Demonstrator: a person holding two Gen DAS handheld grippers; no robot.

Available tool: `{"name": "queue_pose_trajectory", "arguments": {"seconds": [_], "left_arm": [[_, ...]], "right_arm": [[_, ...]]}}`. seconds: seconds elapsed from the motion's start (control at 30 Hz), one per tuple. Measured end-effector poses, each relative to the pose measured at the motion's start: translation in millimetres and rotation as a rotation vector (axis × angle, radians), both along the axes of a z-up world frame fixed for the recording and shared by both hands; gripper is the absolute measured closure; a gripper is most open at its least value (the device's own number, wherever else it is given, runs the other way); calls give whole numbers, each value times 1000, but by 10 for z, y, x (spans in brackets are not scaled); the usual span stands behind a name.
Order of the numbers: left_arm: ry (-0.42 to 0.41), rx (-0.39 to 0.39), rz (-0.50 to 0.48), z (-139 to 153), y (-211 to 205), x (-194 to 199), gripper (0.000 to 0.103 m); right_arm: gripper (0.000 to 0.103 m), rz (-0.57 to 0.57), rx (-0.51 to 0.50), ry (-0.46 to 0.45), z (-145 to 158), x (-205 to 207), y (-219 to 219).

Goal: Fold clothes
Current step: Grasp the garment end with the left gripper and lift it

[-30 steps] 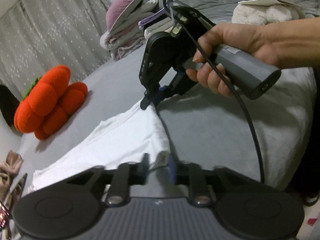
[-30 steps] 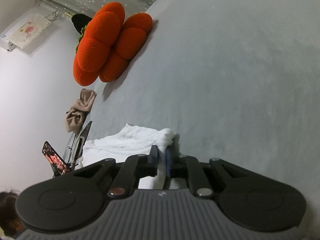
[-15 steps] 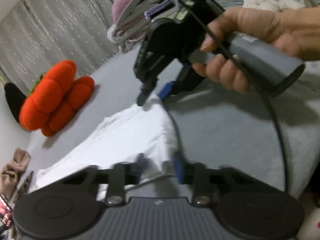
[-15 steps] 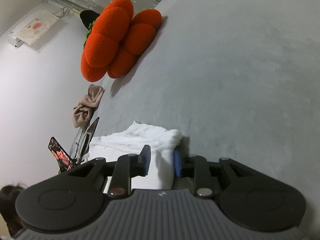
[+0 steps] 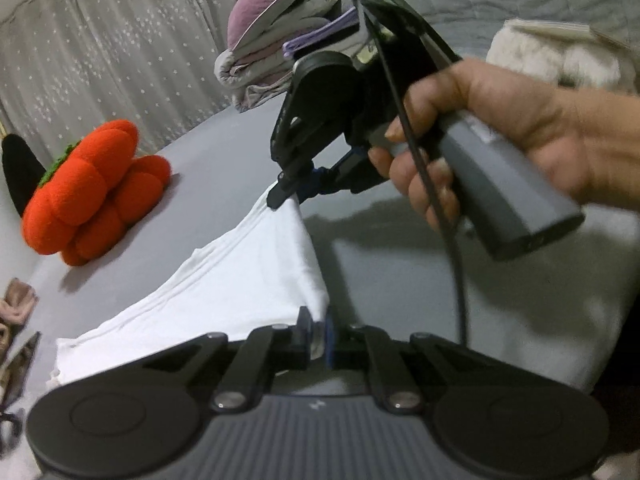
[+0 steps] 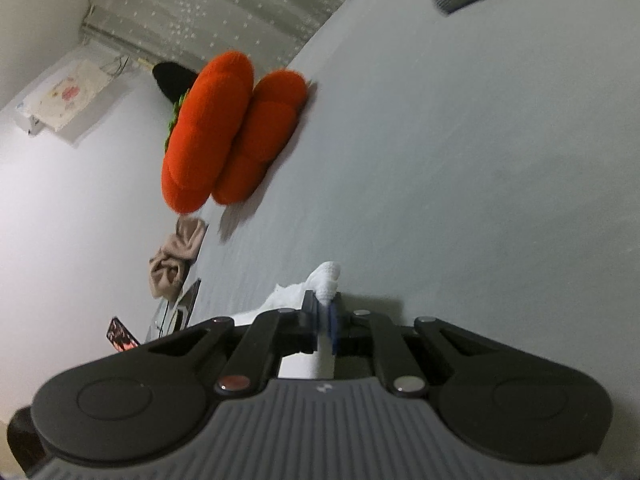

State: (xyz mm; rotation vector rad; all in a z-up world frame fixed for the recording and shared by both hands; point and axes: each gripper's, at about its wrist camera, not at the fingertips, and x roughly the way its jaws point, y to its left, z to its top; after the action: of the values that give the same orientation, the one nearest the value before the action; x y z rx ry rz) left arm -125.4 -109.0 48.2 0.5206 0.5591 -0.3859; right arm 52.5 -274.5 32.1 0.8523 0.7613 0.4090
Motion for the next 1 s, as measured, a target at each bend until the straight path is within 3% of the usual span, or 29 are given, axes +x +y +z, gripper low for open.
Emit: {"name": "queue_pose_trajectory", "arguments": {"seconds": [0.37, 0.57, 0.73, 1.0], "left_arm": [[78, -157, -125, -40, -742, -269, 97], [118, -213, -157, -92, -919, -379, 97], [144, -293, -132, -27, -752, -295, 97], [202, -510, -69, 98, -245, -183, 97]], "right_arm": [[96, -132, -27, 58, -14, -527, -968], [96, -168, -13, 89, -96, -704, -1211], [96, -171, -29, 91, -42, -634, -1120], [96, -136, -13, 35, 217, -527, -959]]}}
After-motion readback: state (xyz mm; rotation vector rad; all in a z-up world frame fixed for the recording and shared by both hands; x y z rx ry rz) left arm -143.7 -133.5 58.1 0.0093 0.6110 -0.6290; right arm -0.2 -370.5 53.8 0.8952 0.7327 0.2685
